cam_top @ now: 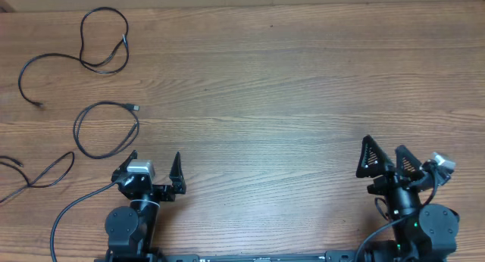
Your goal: Untangle cables
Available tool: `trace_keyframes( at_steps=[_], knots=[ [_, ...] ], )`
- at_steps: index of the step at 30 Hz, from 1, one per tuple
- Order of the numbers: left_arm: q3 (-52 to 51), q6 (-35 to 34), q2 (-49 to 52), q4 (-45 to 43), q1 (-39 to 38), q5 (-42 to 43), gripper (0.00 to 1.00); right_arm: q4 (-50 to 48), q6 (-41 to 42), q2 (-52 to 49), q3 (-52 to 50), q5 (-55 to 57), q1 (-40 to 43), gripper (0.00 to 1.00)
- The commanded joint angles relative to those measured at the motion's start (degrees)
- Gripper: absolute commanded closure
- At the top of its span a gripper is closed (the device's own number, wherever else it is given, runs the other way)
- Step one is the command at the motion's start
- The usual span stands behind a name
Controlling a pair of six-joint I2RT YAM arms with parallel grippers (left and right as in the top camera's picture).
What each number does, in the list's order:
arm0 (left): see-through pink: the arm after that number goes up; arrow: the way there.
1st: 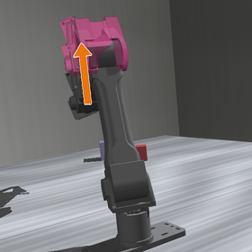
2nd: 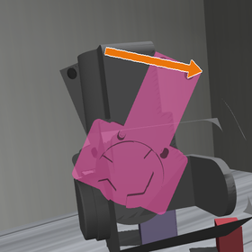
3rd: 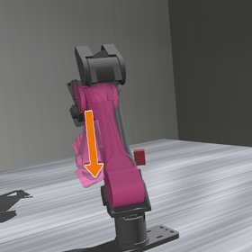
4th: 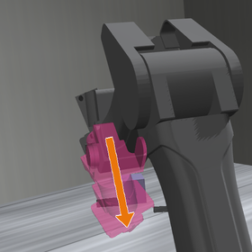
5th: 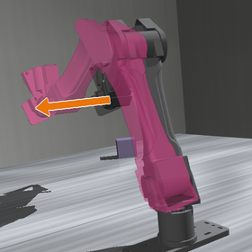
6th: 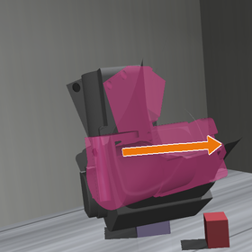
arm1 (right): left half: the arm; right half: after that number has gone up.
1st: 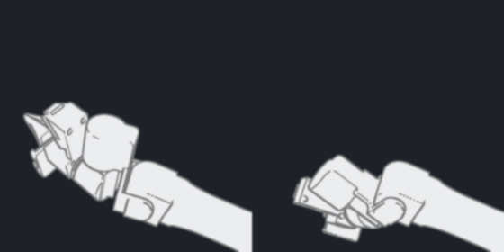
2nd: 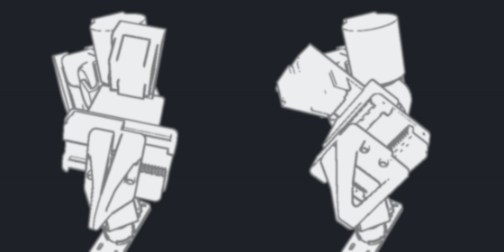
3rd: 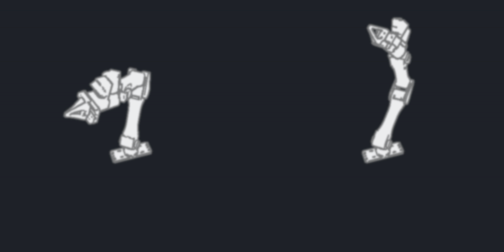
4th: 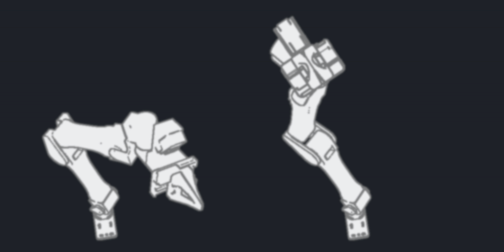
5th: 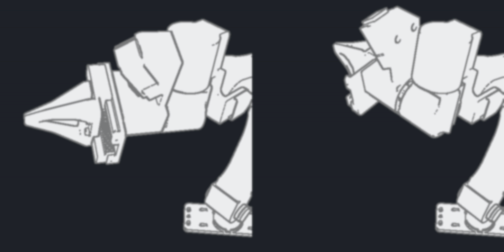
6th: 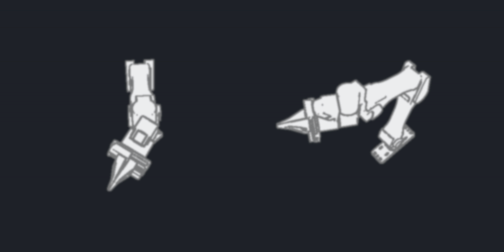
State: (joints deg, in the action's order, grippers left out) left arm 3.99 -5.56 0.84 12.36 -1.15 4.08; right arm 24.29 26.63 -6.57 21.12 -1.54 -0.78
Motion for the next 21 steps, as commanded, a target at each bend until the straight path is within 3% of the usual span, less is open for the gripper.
trace_keyframes(
  at_steps=[1, 8, 21],
  knots=[
    [-0.3, 0.9, -0.6, -0.2, -0.3, 0.2, 0.00, -6.2, -10.4, 0.8, -3.8, -2.2, 0.0, 0.00],
    [-0.3, 0.9, -0.6, -0.2, -0.3, 0.2, 0.01, -15.9, -22.5, 0.8, -10.5, -5.7, 0.0, 0.00],
    [-0.3, 0.9, -0.6, -0.2, -0.3, 0.2, 0.01, -19.8, -26.8, 5.6, -20.4, -8.5, 0.0, 0.00]
  ],
)
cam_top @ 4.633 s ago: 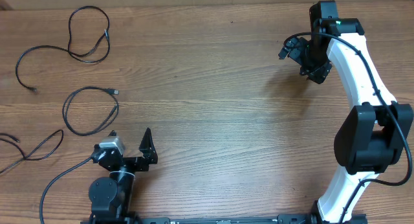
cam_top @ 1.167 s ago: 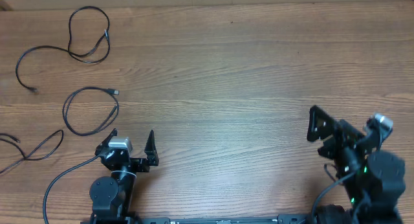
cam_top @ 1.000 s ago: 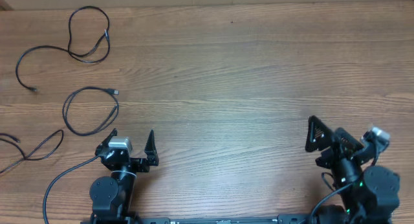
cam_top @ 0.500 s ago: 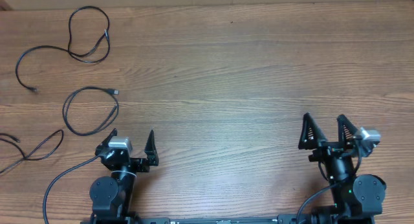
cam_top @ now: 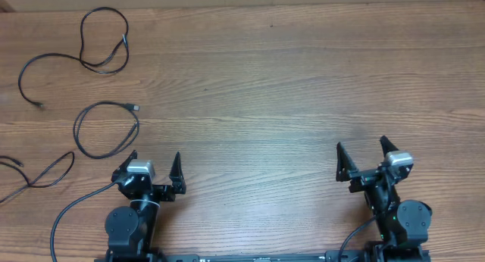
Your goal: Untangle cables
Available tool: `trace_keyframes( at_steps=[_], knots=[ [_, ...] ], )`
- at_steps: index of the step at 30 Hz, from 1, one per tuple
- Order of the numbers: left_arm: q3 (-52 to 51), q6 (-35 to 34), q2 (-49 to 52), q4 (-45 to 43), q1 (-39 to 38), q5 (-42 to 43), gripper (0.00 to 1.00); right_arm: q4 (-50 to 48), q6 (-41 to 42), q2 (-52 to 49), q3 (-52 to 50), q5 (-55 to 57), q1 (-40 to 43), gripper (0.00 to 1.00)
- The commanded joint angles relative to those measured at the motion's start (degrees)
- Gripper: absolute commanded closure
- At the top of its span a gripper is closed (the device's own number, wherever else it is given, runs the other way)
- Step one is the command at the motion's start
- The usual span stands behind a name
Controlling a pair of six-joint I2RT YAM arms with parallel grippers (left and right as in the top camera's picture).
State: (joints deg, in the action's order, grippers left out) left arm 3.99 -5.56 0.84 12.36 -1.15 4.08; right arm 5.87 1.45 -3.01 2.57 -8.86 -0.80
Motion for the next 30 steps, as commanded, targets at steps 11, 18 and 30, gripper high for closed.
trace_keyframes(
  at_steps=[11, 18, 30],
  knots=[
    [-0.3, 0.9, -0.6, -0.2, -0.3, 0.2, 0.01, -2.0, -3.5, 2.9, -2.1, -1.5, 0.1, 0.00],
    [-0.3, 0.9, -0.6, -0.2, -0.3, 0.2, 0.00, -2.0, -5.0, 2.9, -2.1, -1.3, 0.2, 0.00],
    [-0.3, 0.9, -0.6, -0.2, -0.3, 0.2, 0.01, -1.9, -4.6, 2.8, -2.1, -1.3, -0.5, 0.00]
  ],
)
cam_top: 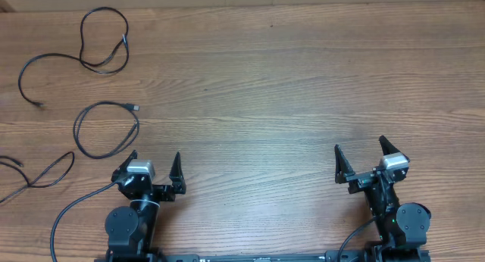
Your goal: Untangle cables
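Note:
Three black cables lie apart at the left of the wooden table (273, 80). One cable (91, 46) curls in a loop at the far left. A second cable (106, 129) forms a loop below it, its plug pointing right. A third cable (38, 175) runs off the left edge. My left gripper (155, 165) stands open near the front edge, just right of the third cable, with nothing between its fingers. Open and bare as well, my right gripper (361, 157) sits at the front right, far from all cables.
A black lead (68, 216) runs from the left arm base off the front edge. The arm bases stand at the front left and front right.
My right gripper has shifted very slightly to the left. Left arm and cables have not moved.
At the oldest moment my right gripper was turned at an angle further right at the front. Then it stood squared up, further left, open. It has kept that pose with a tiny shift. The left gripper and the three cables stayed where they were throughout.

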Available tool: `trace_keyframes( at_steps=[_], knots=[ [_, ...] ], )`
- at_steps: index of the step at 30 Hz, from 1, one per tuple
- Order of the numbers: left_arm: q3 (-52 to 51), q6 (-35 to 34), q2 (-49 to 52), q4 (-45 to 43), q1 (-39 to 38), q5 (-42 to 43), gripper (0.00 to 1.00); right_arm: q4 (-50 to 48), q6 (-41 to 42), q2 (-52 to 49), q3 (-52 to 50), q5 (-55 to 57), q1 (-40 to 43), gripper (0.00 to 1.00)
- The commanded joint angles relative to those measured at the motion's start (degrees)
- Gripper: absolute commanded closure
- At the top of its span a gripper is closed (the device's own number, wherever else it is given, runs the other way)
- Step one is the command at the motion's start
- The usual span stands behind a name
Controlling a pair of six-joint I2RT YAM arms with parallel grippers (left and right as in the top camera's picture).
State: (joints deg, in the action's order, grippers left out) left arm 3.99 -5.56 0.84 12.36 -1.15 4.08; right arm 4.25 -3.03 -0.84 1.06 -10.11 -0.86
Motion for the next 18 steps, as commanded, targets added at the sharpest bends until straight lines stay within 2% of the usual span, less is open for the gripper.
trace_keyframes(
  at_steps=[1, 5, 11, 18],
  knots=[
    [-0.3, 0.9, -0.6, -0.2, -0.3, 0.2, 0.01, -0.3, -0.2, 0.7, -0.6, 0.0, -0.7, 0.00],
    [-0.3, 0.9, -0.6, -0.2, -0.3, 0.2, 0.00, -0.3, -0.8, 0.7, -0.6, 0.2, -0.7, 0.00],
    [-0.3, 0.9, -0.6, -0.2, -0.3, 0.2, 0.00, -0.3, -6.1, 0.7, -0.6, 0.1, -0.7, 0.00],
    [-0.3, 0.9, -0.6, -0.2, -0.3, 0.2, 0.00, -0.3, -6.1, 0.7, -0.6, 0.1, -0.7, 0.00]
  ],
)
